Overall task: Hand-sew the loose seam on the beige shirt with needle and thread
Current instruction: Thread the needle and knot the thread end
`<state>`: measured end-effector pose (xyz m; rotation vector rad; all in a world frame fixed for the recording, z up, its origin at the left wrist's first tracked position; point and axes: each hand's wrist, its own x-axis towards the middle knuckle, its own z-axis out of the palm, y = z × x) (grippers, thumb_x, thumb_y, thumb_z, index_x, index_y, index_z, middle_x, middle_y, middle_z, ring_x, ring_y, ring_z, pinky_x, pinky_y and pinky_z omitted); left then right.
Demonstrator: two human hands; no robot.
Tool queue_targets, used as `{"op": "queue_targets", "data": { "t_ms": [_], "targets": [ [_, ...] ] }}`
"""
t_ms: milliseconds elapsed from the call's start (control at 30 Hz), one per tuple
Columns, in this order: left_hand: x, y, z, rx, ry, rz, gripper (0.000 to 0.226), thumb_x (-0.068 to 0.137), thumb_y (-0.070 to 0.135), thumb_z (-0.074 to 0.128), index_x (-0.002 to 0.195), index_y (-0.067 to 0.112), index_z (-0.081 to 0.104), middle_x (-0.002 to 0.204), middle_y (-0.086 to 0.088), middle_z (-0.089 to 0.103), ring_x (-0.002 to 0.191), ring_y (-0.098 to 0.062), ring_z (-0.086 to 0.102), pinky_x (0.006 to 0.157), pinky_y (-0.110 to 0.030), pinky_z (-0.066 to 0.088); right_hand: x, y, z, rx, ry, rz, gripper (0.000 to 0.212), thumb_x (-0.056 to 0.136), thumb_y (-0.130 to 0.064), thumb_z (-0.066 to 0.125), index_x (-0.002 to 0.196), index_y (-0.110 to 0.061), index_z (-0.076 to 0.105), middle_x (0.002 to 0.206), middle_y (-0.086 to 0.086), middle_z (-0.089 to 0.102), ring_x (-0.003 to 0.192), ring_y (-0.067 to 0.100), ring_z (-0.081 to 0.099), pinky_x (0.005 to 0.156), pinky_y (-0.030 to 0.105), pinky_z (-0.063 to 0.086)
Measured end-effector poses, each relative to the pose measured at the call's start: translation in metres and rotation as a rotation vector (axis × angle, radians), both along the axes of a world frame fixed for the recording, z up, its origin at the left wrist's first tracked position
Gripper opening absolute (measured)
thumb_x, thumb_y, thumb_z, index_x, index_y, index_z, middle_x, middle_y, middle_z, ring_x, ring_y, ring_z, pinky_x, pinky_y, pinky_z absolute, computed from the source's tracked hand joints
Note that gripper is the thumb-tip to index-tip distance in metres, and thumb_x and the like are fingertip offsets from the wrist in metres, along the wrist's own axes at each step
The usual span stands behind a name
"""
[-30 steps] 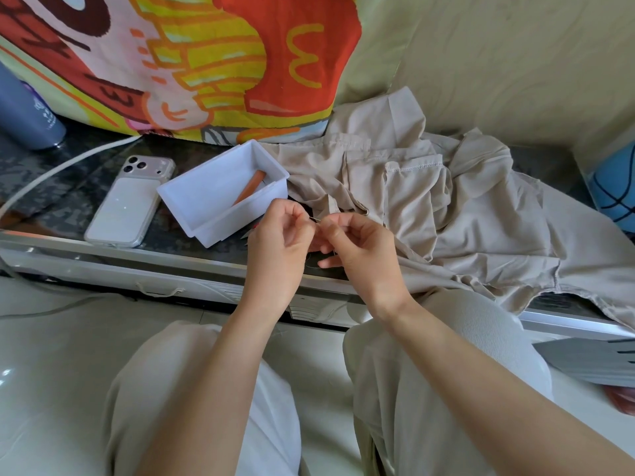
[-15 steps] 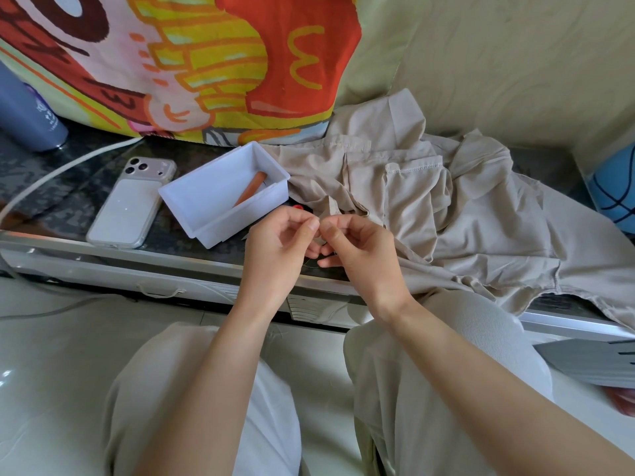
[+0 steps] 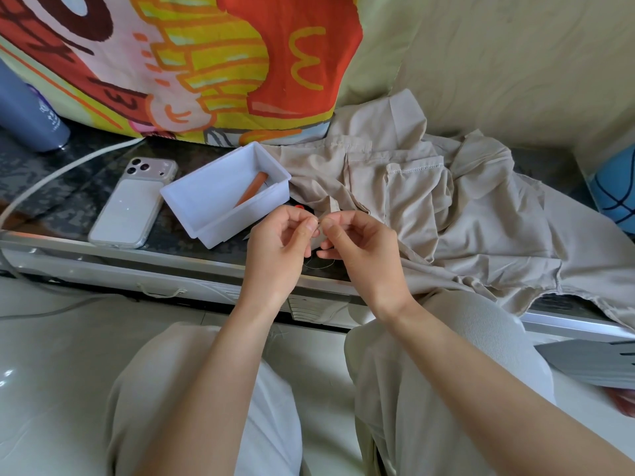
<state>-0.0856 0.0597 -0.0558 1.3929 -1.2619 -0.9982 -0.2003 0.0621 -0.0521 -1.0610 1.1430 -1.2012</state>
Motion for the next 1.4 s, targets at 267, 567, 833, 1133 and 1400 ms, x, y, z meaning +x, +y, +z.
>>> {"op": "queue_targets", "data": {
  "t_ms": [267, 567, 833, 1133, 1400],
  "targets": [
    [-0.002, 0.001, 0.003, -0.009, -0.012, -0.003, 0.021, 0.094, 0.009, 0.054, 0.077, 0.020, 0.057, 0.052, 0.019, 0.055, 0.051, 0.000, 0.047, 0.060, -0.015, 0.043, 0.000, 0.000, -0.001, -0.030, 0.056, -0.005, 0.010, 0.094, -0.009, 0.055, 0.087, -0.010, 0.062, 0.074, -0.003, 0.064, 0.066, 0.005, 0.060, 0.065, 0.019, 0.053],
    [-0.001, 0.001, 0.004, -0.004, -0.002, -0.001, 0.020, 0.094, 0.009, 0.054, 0.078, 0.021, 0.058, 0.057, 0.018, 0.057, 0.052, -0.001, 0.047, 0.059, -0.015, 0.043, -0.002, -0.001, -0.003, -0.057, 0.149, -0.010, 0.015, 0.090, -0.010, 0.061, 0.081, -0.020, 0.068, 0.083, 0.007, 0.068, 0.073, 0.014, 0.065, 0.079, 0.041, 0.056],
    [0.000, 0.002, 0.009, 0.129, 0.200, 0.068, 0.014, 0.087, 0.037, 0.054, 0.085, 0.024, 0.058, 0.070, 0.010, 0.054, 0.060, -0.002, 0.045, 0.067, -0.022, 0.037, -0.004, -0.004, -0.003, 0.011, 0.121, -0.053, 0.014, 0.090, -0.014, 0.062, 0.080, -0.022, 0.068, 0.077, 0.002, 0.058, 0.063, 0.009, 0.048, 0.058, 0.018, 0.045],
    [0.007, 0.006, 0.007, 0.043, -0.003, 0.023, 0.014, 0.089, 0.014, 0.063, 0.078, 0.024, 0.064, 0.071, 0.001, 0.057, 0.067, -0.002, 0.048, 0.067, -0.014, 0.042, -0.002, -0.001, 0.001, 0.017, 0.175, -0.005, 0.019, 0.088, -0.015, 0.064, 0.076, -0.029, 0.067, 0.066, -0.018, 0.055, 0.061, 0.006, 0.040, 0.063, 0.017, 0.036],
    [0.019, 0.008, 0.008, -0.005, -0.076, 0.090, 0.022, 0.090, 0.012, 0.061, 0.075, 0.028, 0.060, 0.065, 0.007, 0.052, 0.063, -0.001, 0.046, 0.062, -0.010, 0.040, 0.000, -0.001, -0.007, -0.053, 0.339, 0.082, 0.011, 0.091, -0.022, 0.061, 0.091, -0.032, 0.065, 0.085, -0.012, 0.058, 0.060, 0.005, 0.043, 0.065, 0.019, 0.041]
  ]
}}
